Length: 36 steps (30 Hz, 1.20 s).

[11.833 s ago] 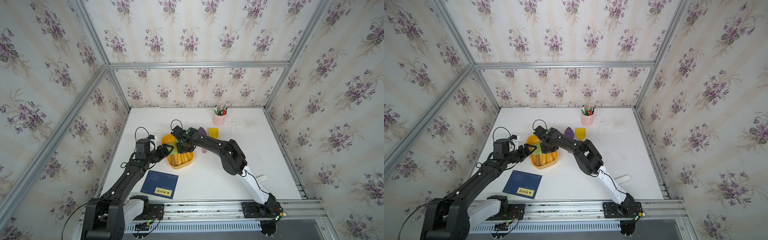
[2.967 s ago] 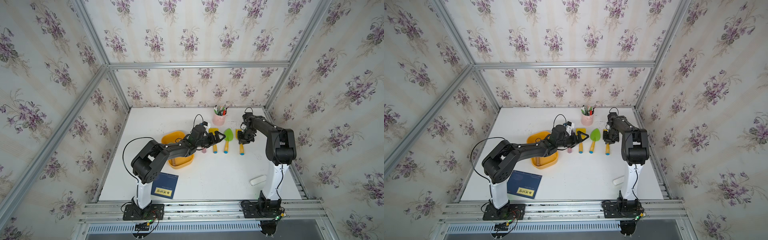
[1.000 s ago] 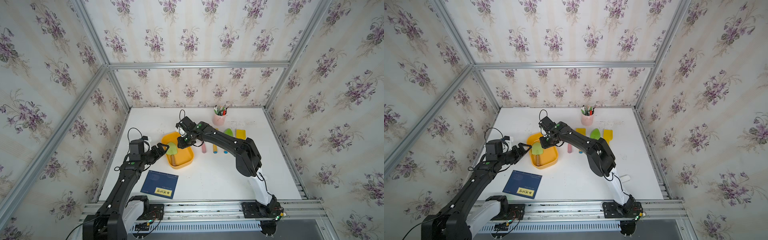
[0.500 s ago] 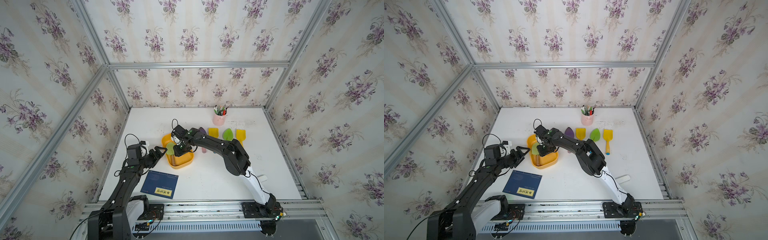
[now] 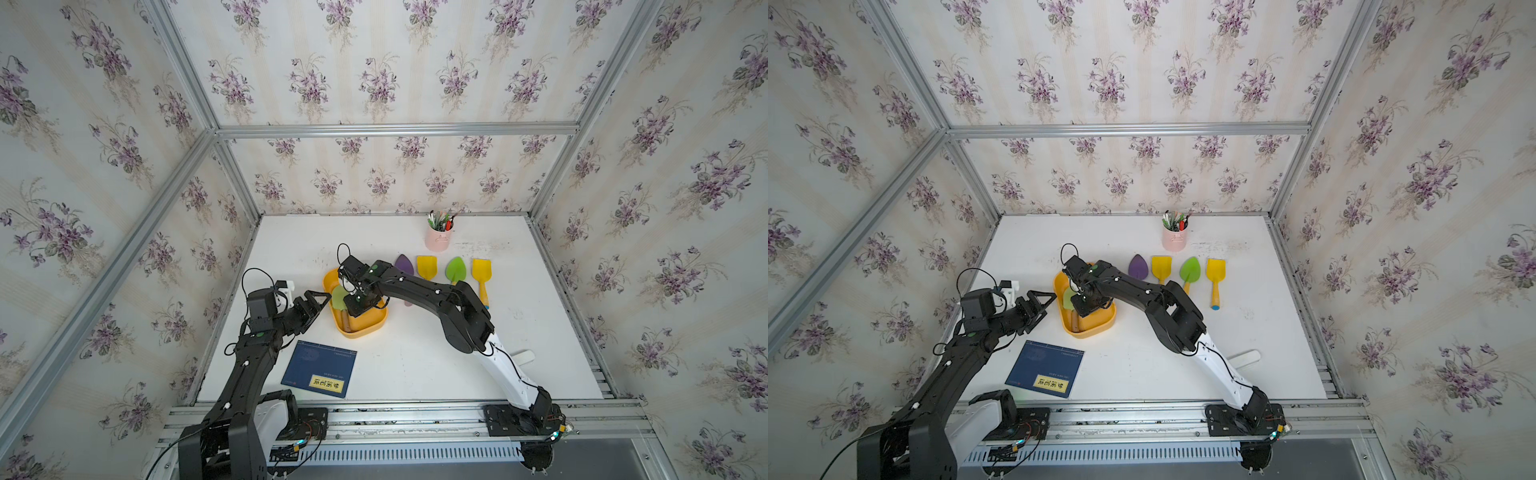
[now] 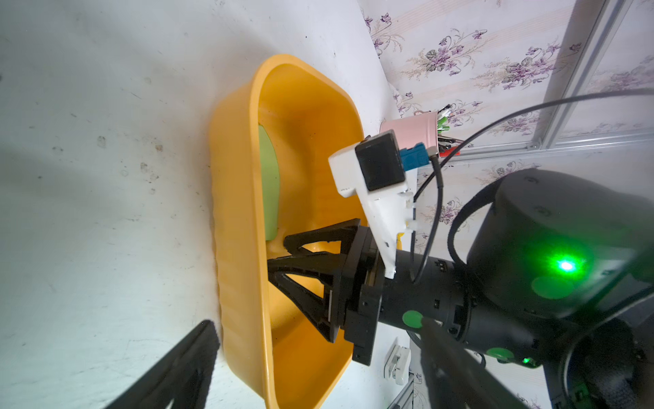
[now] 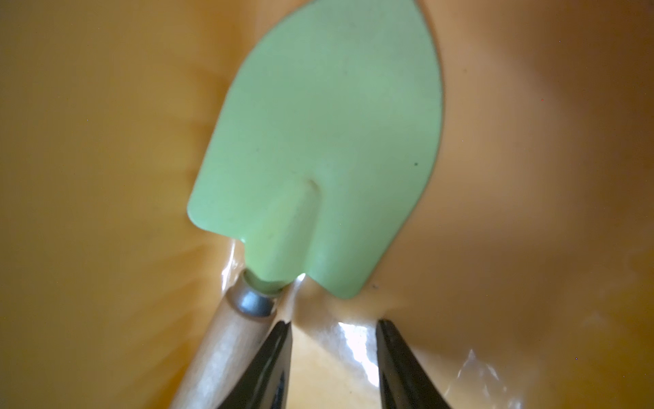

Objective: Take the shovel out of the storage box
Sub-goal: Pick up the shovel from the storage box.

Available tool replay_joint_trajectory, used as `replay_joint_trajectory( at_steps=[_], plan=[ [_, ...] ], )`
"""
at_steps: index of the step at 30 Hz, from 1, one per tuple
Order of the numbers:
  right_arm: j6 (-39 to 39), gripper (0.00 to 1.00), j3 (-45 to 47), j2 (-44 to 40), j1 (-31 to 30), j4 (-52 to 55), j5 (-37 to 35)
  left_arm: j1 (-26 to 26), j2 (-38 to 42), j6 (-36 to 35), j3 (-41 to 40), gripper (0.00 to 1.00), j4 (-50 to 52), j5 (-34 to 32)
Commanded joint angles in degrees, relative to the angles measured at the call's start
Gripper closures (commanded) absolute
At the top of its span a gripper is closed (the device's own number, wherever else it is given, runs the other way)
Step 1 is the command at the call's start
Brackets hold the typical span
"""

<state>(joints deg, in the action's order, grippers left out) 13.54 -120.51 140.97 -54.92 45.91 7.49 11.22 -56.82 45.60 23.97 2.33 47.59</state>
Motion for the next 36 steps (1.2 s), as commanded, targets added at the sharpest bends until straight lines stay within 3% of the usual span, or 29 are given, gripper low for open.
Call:
replay_joint_trajectory(
  at_steps=[1, 11, 18, 25, 36],
  plan=[
    [0.6, 0.58, 0.1, 1.7, -0.2, 3.6, -3.0, 0.0, 0.3, -0.7, 0.3, 0.11, 0.5, 0.9],
    [4.0, 0.83, -0.3, 0.9, -0.3, 5.5, -8.4, -0.1, 0.1, -0.6, 0.1, 0.11, -0.1, 1.0],
    [5.1, 0.89, -0.8, -0.5, -0.6, 4.8, -8.5, -0.1, 0.6, -0.3, 0.5, 0.11, -0.2, 1.5],
    [4.9, 0.63, 0.1, -5.7, -1.6, 5.4, -7.6, -0.1, 1.7, -1.0, 0.1, 0.10, 2.5, 2.4],
    [-0.6, 0.57, 0.2, -6.1, -4.2, 10.1, -5.9, -0.2, 0.4, -3.3, -2.2, 0.18, 5.8, 1.5]
  ],
)
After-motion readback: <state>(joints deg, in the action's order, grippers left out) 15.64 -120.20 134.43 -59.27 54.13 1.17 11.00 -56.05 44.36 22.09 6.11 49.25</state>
